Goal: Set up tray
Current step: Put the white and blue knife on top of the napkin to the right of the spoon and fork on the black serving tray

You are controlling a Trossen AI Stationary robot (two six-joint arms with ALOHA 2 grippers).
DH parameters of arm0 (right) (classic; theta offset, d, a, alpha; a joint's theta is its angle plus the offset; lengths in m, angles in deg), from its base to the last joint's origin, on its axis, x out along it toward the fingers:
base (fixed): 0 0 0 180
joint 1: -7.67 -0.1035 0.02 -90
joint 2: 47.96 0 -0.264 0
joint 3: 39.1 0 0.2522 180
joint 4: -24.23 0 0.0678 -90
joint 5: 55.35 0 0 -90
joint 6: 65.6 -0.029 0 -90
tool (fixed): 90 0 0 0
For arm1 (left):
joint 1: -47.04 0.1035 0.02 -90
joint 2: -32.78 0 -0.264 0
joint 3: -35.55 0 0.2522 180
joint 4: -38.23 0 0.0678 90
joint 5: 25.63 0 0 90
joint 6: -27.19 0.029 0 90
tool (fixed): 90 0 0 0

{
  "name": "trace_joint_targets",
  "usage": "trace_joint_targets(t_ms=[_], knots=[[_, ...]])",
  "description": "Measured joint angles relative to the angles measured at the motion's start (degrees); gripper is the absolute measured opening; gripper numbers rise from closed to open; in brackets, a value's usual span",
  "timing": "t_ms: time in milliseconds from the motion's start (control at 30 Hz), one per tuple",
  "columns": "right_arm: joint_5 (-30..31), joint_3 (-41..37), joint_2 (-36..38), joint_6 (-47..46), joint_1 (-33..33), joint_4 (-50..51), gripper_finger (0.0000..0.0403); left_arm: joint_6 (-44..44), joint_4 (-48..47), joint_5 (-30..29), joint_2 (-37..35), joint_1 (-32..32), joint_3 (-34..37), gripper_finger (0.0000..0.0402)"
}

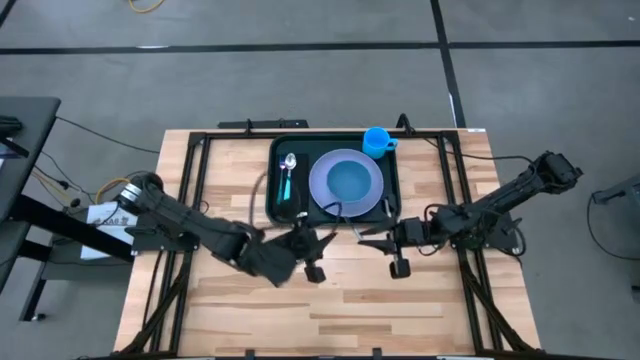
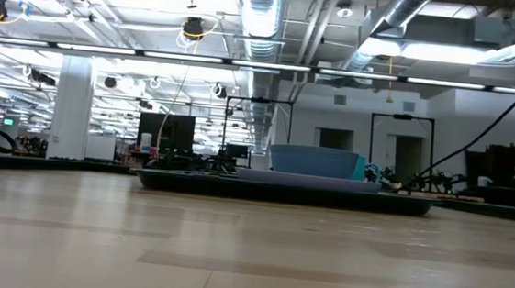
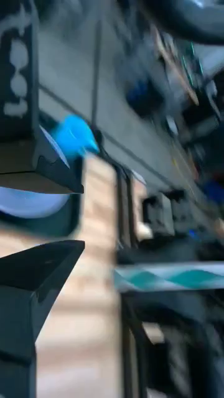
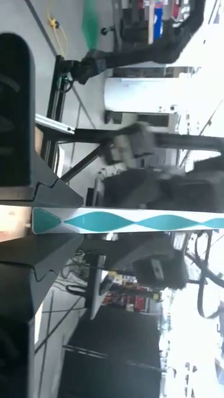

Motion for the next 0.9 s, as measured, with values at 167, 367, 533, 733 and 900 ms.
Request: trace_joint_targets(t_ms=[167,367,533,733,900], knots=[[0.12,0.00,0.00,2.59,-0.65,-0.37,0.0043,5.51,8.83,18.39,-3.67,3.07,-0.01,0.0109],[0.13,0.00,0.00,2.74,-0.52,-0.37,0.0043,9.73,13.44,28.32,-4.94,6.45,-0.04,0.0096],[0.12,0.00,0.00,2.78,-0.52,-0.37,0.0043,10.13,17.69,29.62,-4.98,8.65,2.63,0.0091],[0.13,0.00,0.00,3.67,-0.52,-0.39,0.0043,10.14,21.15,36.52,-4.94,10.66,4.93,0.0091],[0.12,-0.02,0.02,4.09,-0.52,-0.61,0.0043,10.18,21.45,40.40,-4.92,11.09,5.38,0.0091]])
